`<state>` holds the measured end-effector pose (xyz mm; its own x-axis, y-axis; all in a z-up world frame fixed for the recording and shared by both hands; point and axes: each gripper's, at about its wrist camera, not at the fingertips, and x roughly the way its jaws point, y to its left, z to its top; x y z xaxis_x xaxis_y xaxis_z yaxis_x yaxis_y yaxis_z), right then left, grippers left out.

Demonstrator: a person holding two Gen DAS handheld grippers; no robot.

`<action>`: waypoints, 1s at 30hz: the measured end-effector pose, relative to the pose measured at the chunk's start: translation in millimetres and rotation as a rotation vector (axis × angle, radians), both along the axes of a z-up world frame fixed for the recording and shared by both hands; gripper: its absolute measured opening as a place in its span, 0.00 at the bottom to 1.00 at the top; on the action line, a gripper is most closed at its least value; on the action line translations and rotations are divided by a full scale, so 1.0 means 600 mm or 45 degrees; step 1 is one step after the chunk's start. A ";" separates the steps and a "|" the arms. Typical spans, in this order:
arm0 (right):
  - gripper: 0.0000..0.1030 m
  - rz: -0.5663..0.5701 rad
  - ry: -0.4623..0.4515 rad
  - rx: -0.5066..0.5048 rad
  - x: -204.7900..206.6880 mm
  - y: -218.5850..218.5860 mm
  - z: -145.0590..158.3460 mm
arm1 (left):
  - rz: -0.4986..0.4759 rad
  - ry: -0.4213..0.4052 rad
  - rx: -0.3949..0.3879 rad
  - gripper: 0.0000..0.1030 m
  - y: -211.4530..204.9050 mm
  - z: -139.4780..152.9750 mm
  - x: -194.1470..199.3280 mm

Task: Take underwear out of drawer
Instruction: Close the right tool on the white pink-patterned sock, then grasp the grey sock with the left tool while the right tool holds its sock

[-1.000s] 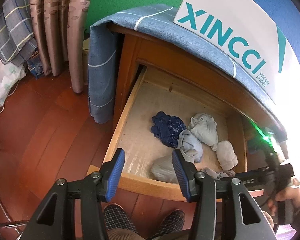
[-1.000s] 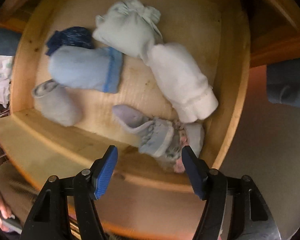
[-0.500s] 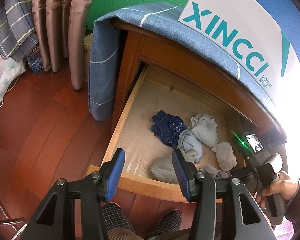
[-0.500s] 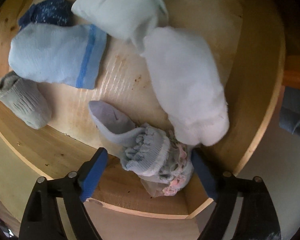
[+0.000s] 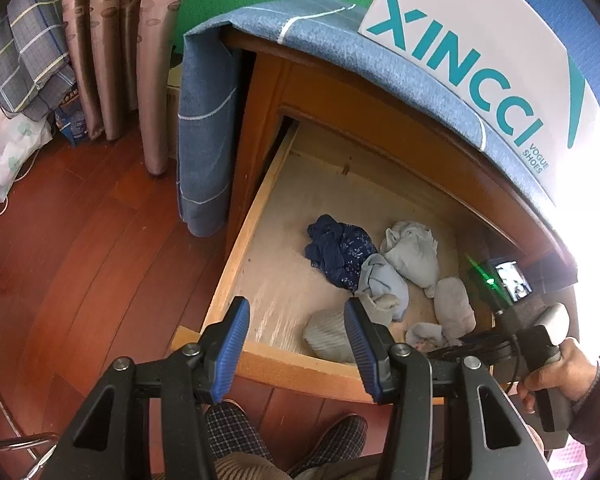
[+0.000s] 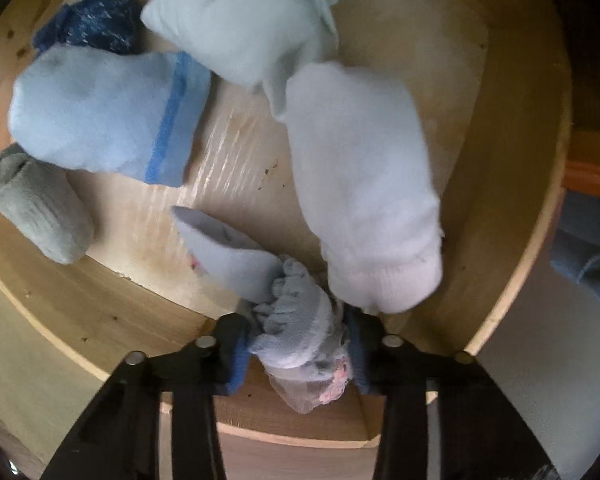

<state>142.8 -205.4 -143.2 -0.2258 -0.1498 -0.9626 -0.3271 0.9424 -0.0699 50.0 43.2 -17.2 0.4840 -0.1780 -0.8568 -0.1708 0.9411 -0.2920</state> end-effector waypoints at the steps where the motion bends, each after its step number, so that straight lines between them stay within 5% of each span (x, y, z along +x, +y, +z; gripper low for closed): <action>1: 0.29 -0.006 -0.022 0.012 -0.001 -0.001 0.008 | 0.000 0.009 -0.003 0.49 0.001 -0.001 0.001; 18: 0.27 -0.328 -0.437 0.323 -0.057 -0.037 0.183 | -0.280 0.143 -0.015 0.49 -0.040 -0.027 0.049; 30: 0.26 -0.480 -0.521 0.467 -0.121 -0.101 0.173 | -0.621 0.400 0.059 0.49 -0.139 -0.089 0.127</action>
<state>70.0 -265.7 -39.3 0.1959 0.2215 -0.9553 0.0140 0.9734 0.2286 126.2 -40.4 -70.7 0.0770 -0.2754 -0.9583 0.2140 0.9433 -0.2539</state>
